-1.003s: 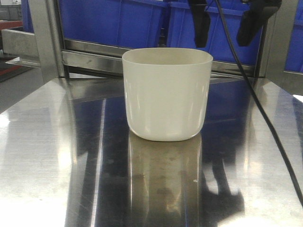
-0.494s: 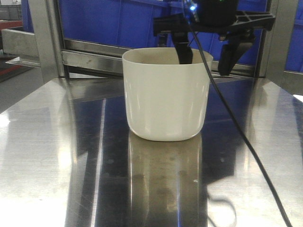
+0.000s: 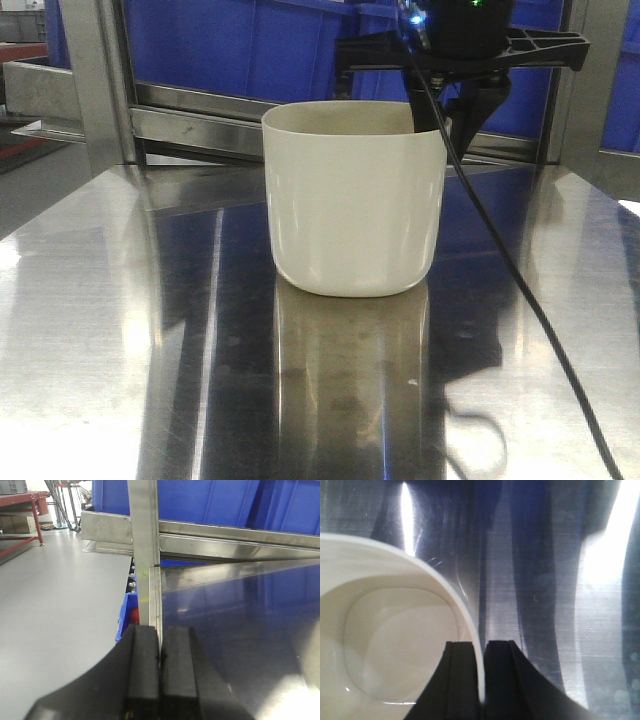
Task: Move white bin to right shelf second layer
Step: 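Lower the right gripper onto the white bin's rim, then close the right gripper on the rim and lift the bin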
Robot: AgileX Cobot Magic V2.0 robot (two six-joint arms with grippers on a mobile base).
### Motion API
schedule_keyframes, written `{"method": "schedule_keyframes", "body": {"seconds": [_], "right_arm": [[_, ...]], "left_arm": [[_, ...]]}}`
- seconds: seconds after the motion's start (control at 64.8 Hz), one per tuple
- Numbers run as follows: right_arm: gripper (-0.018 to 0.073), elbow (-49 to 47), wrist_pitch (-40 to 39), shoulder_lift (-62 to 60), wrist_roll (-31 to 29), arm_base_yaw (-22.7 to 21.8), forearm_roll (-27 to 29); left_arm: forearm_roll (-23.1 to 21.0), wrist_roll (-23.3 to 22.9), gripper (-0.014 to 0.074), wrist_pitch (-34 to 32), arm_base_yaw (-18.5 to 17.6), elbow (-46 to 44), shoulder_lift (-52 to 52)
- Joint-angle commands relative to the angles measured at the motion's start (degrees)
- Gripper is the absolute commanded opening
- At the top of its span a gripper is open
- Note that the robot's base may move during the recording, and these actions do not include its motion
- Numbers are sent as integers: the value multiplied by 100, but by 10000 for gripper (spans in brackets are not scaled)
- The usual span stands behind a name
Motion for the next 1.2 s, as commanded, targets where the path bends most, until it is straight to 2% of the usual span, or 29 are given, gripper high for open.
{"method": "schedule_keyframes", "body": {"seconds": [0.0, 0.293, 0.401, 0.494, 0.555, 0.818, 0.941, 1.018, 1.095, 1.188], "right_arm": [[47, -196, -85, -286, -64, -22, -125], [48, -196, -2, -618, -125, -22, -199], [48, -118, -11, -924, -714, -30, -382], [48, 149, -271, -1282, -1404, -191, -285], [48, 433, -562, -1576, -1758, -403, -89], [48, 2080, -1886, -2961, -2488, -1460, 354], [48, 2920, -2581, -3620, -3254, -2106, 1004], [48, 3344, -2814, -4022, -3986, -2453, 1502], [46, 3724, -2915, -4409, -4365, -2721, 1810], [46, 4146, -2979, -4860, -4421, -2970, 1882]], "left_arm": [[0, -17, 85, -500, -19, 211, -87], [0, -17, 85, -500, -19, 211, -87], [0, -17, 85, -500, -19, 211, -87], [0, -17, 85, -500, -19, 211, -87], [0, -17, 85, -500, -19, 211, -87], [0, -17, 85, -500, -19, 211, -87], [0, -17, 85, -500, -19, 211, -87], [0, -17, 85, -500, -19, 211, -87], [0, -17, 85, -500, -19, 211, -87], [0, -17, 85, -500, -19, 211, -87]]}}
